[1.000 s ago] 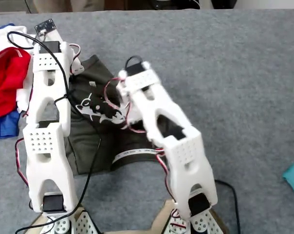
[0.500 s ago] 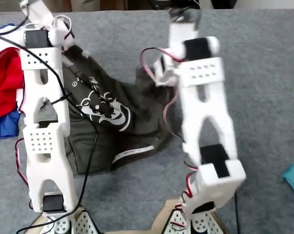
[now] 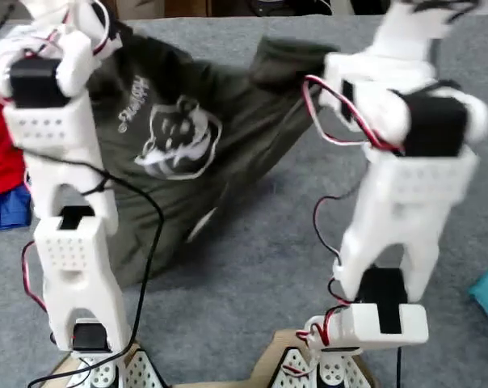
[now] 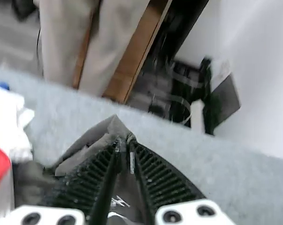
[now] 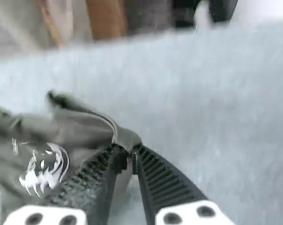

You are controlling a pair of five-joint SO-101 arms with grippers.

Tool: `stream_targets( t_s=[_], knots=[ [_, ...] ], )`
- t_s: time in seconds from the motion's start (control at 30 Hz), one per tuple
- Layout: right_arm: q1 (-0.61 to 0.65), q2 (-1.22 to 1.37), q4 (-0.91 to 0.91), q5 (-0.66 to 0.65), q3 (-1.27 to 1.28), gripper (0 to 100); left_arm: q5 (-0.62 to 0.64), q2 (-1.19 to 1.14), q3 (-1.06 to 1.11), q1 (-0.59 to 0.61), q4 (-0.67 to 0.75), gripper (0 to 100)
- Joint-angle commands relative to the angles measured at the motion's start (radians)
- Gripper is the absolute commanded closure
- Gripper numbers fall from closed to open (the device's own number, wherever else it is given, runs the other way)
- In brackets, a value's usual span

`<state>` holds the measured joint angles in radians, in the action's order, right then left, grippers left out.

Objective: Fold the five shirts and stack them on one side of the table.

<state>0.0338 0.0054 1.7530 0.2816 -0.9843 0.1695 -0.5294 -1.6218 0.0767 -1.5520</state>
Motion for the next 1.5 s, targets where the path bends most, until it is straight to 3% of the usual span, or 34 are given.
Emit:
stream_targets(
  t_s=[0.0,0.23,0.47,0.77,0.93,1.1,1.27,1.47],
  knots=[
    [-0.068,-0.054,-0.087,-0.005,-0.154,99.3,-0.058,0.176,-0.051,-0.015,0.002,98],
    [-0.163,-0.056,-0.252,0.021,-0.208,99.3,-0.16,0.341,-0.051,0.02,0.0,98],
    [-0.179,-0.113,-0.307,0.061,-0.303,99.3,-0.163,0.506,-0.051,0.094,0.006,98],
    [-0.177,-0.211,-0.4,0.052,-0.397,99.3,-0.161,0.641,-0.049,0.101,-0.014,98],
    [-0.107,-0.217,-0.396,-0.008,-0.298,99.4,-0.155,0.639,-0.032,0.091,-0.195,98],
    [-0.101,-0.22,-0.397,-0.014,-0.176,99.4,-0.153,0.647,0.282,-0.031,-0.206,98],
    [0.01,-0.222,-0.396,-0.031,-0.147,99.4,-0.153,0.645,0.522,0.012,-0.203,98],
    [0.229,-0.214,-0.405,-0.101,-0.147,99.4,-0.153,0.648,0.631,0.106,-0.206,98]
  ],
)
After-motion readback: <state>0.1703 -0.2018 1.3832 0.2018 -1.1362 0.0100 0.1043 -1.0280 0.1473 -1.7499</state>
